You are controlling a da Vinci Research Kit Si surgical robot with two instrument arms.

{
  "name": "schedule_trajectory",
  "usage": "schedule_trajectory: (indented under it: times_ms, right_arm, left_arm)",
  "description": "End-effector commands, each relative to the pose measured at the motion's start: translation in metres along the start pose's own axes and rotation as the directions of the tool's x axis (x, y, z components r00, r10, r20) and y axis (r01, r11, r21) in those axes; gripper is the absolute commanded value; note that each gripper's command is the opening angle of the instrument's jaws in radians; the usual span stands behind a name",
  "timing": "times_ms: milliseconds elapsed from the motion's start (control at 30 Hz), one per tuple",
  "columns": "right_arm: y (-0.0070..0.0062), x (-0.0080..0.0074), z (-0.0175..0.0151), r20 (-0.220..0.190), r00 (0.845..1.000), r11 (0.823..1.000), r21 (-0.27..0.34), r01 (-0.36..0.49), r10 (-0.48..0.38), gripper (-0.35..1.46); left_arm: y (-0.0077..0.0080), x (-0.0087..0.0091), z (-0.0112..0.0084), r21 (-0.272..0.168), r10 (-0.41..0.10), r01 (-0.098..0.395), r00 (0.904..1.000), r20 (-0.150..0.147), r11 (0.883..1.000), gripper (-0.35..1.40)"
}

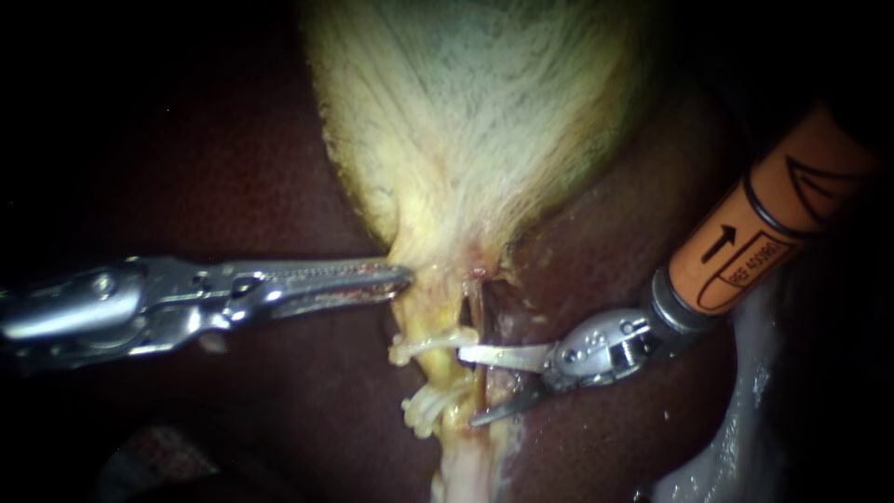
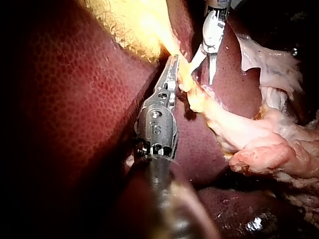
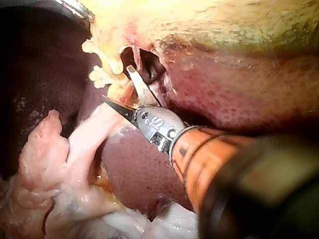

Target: Go to the cutting position left tube

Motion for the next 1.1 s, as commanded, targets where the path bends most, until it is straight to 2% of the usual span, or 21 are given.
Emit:
schedule_trajectory:
  times_ms: [33, 133, 300, 600, 800, 967, 1100]
  right_arm:
    - [-0.0001, 0.0001, 0.0003, 0.0, 1.0, 1.0, 0.0, -0.001, 0.001, 1.38]
    - [-0.0001, 0.0005, 0.0009, 0.002, 1.0, 1.0, 0.007, -0.002, 0.002, 1.38]
    - [-0.0008, 0.0012, 0.0024, -0.023, 1.0, 0.999, 0.042, -0.01, 0.011, 1.38]
    - [-0.0025, 0.0031, 0.0046, -0.106, 0.994, 0.992, 0.125, 0.003, 0.01, 1.37]
    - [-0.0021, 0.0039, 0.0058, -0.119, 0.993, 0.992, 0.125, 0.0, 0.015, 1.37]
    - [-0.0012, 0.004, 0.0069, -0.123, 0.989, 0.99, 0.124, -0.069, 0.084, 1.37]
    - [-0.0012, 0.004, 0.007, -0.114, 0.971, 0.971, 0.134, -0.196, 0.212, 1.37]
  left_arm:
    - [-0.0002, -0.0001, 0.0, 0.003, 0.002, -0.002, 1.0, 0.0, 1.0, -0.03]
    - [-0.0004, -0.0001, 0.0001, 0.002, 0.002, -0.002, 1.0, 0.0, 1.0, -0.03]
    - [0.0, 0.0002, 0.0004, 0.004, 0.003, -0.003, 1.0, 0.0, 1.0, -0.03]
    - [0.0014, 0.0005, 0.0007, 0.007, 0.001, -0.001, 1.0, 0.0, 1.0, -0.03]
    - [0.0018, 0.0007, 0.0009, 0.007, 0.001, -0.001, 1.0, 0.0, 1.0, -0.03]
    - [0.0015, 0.0005, 0.0009, 0.006, 0.001, -0.001, 1.0, 0.0, 1.0, -0.03]
    - [0.0014, 0.0005, 0.0008, 0.005, 0.001, -0.001, 1.0, 0.0, 1.0, -0.03]
